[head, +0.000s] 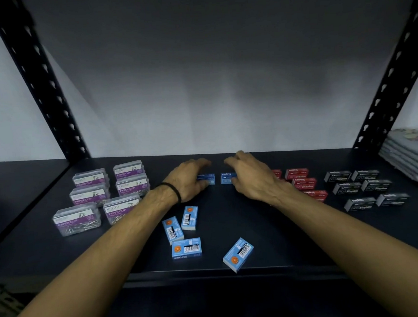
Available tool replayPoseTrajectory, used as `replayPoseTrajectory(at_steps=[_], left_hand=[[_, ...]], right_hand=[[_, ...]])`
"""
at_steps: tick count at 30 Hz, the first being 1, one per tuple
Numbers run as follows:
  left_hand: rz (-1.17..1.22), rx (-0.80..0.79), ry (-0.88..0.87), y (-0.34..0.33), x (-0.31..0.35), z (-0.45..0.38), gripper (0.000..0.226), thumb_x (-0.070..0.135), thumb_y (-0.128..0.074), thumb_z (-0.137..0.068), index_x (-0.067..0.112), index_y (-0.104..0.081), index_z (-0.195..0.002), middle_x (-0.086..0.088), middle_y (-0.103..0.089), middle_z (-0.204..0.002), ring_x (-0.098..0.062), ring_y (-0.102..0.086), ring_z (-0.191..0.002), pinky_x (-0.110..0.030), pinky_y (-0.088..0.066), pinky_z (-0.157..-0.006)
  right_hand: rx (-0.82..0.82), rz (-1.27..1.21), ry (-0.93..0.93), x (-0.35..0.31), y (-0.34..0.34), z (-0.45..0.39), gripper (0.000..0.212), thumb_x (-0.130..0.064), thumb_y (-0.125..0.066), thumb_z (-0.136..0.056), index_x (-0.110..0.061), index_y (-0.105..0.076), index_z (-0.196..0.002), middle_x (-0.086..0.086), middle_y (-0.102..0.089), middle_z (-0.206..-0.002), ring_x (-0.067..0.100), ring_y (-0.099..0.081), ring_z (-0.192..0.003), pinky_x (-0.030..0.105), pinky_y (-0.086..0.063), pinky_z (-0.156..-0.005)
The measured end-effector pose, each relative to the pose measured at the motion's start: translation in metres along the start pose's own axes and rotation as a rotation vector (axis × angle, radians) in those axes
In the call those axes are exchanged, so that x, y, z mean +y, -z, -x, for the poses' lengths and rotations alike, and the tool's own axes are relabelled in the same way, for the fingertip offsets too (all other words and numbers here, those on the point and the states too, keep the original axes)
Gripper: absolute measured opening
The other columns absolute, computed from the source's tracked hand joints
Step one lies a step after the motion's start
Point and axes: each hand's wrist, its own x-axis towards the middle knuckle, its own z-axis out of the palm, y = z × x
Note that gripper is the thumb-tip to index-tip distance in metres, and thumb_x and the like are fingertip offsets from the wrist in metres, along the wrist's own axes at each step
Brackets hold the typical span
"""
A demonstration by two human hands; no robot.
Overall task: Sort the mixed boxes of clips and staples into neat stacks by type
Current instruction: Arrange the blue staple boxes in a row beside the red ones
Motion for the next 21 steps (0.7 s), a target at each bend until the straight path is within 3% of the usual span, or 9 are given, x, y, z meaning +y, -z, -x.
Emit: replayPoseTrajectory(at_steps=[4,8,11,18,21], left_hand=[[0.023,0.074,-0.032,0.003,0.001,0.015,0.063,0.031,-0.063,-0.089,0.028,-0.034,-0.145,-0.006,-0.046,-0.14,-0.023,-0.047,-0.126,-0.035,-0.042,-0.103],[0.083,0.21,-0.12,0.014,0.008,0.037,0.051,0.026,-0.065,-0.088,0.022,-0.049,-0.136,-0.005,-0.055,-0.13,-0.02,-0.052,-0.12,-0.032,-0.044,-0.1],[0.141,0.245,-0.146,0.02,0.017,0.057,0.038,0.027,-0.064,-0.089,0.022,-0.059,-0.126,0.0,-0.062,-0.12,-0.014,-0.058,-0.11,-0.03,-0.048,-0.094],[0.152,0.149,-0.149,0.022,0.03,0.098,0.031,0.034,-0.063,-0.09,0.026,-0.062,-0.119,0.004,-0.065,-0.111,-0.01,-0.061,-0.101,-0.034,-0.052,-0.089],[0.127,0.068,-0.129,0.025,0.031,0.114,0.032,0.036,-0.065,-0.088,0.027,-0.063,-0.119,0.007,-0.066,-0.107,-0.007,-0.061,-0.097,-0.031,-0.053,-0.087]], right_hand=[[0.025,-0.067,0.067,-0.006,0.009,0.015,0.051,-0.02,-0.06,-0.095,-0.015,-0.044,-0.144,0.006,-0.049,-0.132,0.023,-0.046,-0.123,0.037,-0.047,-0.096],[-0.003,-0.131,0.126,-0.013,0.015,0.033,0.037,-0.027,-0.061,-0.095,-0.02,-0.057,-0.131,0.002,-0.054,-0.12,0.019,-0.051,-0.113,0.031,-0.044,-0.092],[0.006,-0.181,0.133,-0.018,0.019,0.047,0.028,-0.028,-0.063,-0.094,-0.02,-0.063,-0.121,0.0,-0.058,-0.11,0.017,-0.057,-0.101,0.035,-0.049,-0.088],[-0.067,-0.338,0.134,-0.034,0.023,0.085,0.026,-0.025,-0.066,-0.092,-0.023,-0.068,-0.118,-0.007,-0.066,-0.109,0.003,-0.058,-0.091,0.02,-0.047,-0.079],[-0.141,-0.4,0.124,-0.038,0.023,0.103,0.026,-0.026,-0.069,-0.09,-0.026,-0.069,-0.115,-0.009,-0.064,-0.106,0.003,-0.058,-0.094,0.024,-0.05,-0.083]])
